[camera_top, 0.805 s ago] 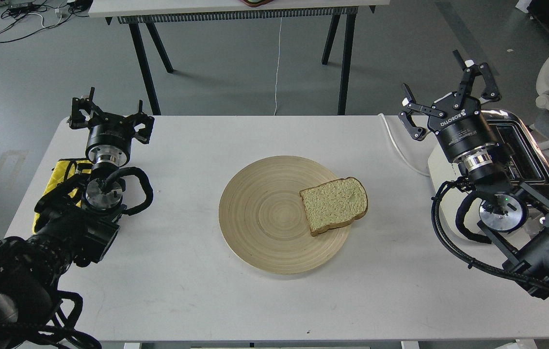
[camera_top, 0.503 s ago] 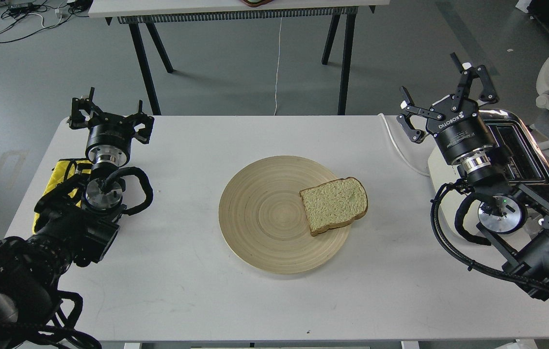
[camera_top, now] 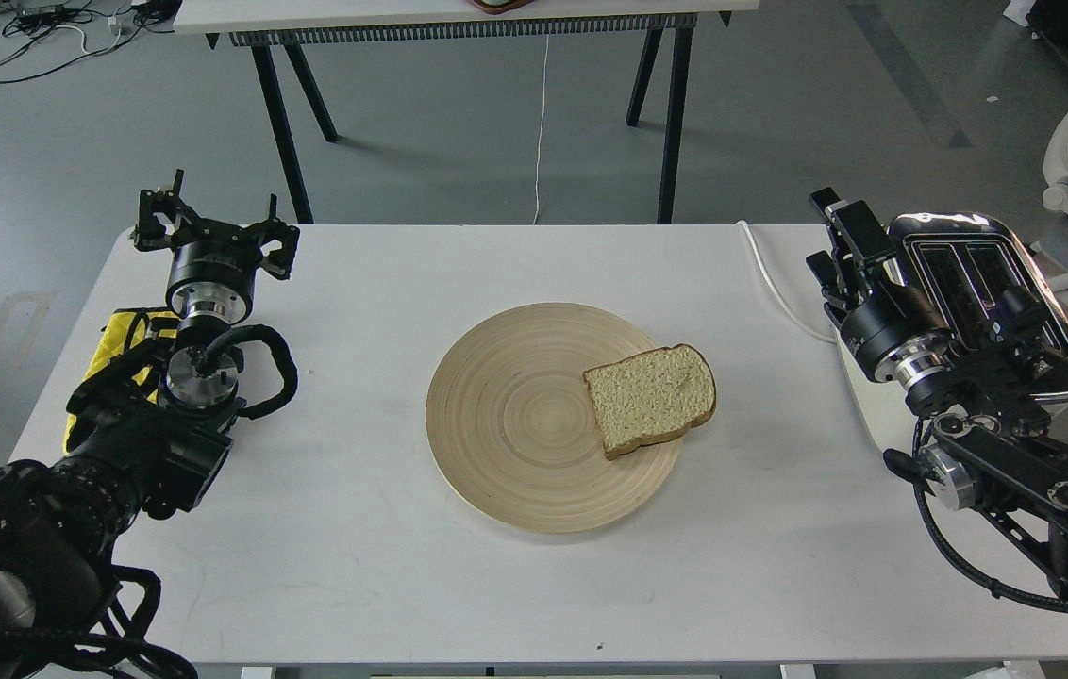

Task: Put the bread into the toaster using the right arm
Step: 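Swing the right gripper away from the toaster toward the plate, then lower the open right gripper to the bread slice edge on the plate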

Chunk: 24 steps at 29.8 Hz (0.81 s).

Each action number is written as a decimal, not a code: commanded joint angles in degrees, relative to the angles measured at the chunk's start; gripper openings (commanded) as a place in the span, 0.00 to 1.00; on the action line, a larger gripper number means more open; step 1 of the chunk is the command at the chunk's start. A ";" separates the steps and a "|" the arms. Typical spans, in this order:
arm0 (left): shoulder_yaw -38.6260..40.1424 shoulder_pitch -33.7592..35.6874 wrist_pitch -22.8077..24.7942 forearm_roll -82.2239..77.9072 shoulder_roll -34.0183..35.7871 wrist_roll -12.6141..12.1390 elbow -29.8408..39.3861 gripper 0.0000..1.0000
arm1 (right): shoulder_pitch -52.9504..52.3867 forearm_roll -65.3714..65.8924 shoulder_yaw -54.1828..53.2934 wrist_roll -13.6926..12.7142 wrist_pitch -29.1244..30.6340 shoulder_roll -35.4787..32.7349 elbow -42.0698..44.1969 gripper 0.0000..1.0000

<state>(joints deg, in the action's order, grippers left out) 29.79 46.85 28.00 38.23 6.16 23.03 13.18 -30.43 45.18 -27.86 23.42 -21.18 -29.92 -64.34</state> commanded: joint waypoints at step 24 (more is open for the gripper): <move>0.01 0.00 0.00 0.01 0.00 0.00 0.00 1.00 | 1.34 0.96 18.72 -4.43 -6.82 7.50 2.02 0.53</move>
<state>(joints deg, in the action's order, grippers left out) 29.75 46.85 28.00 38.25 6.15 23.03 13.18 -28.91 46.15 -9.48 19.65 -28.00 -23.36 -63.11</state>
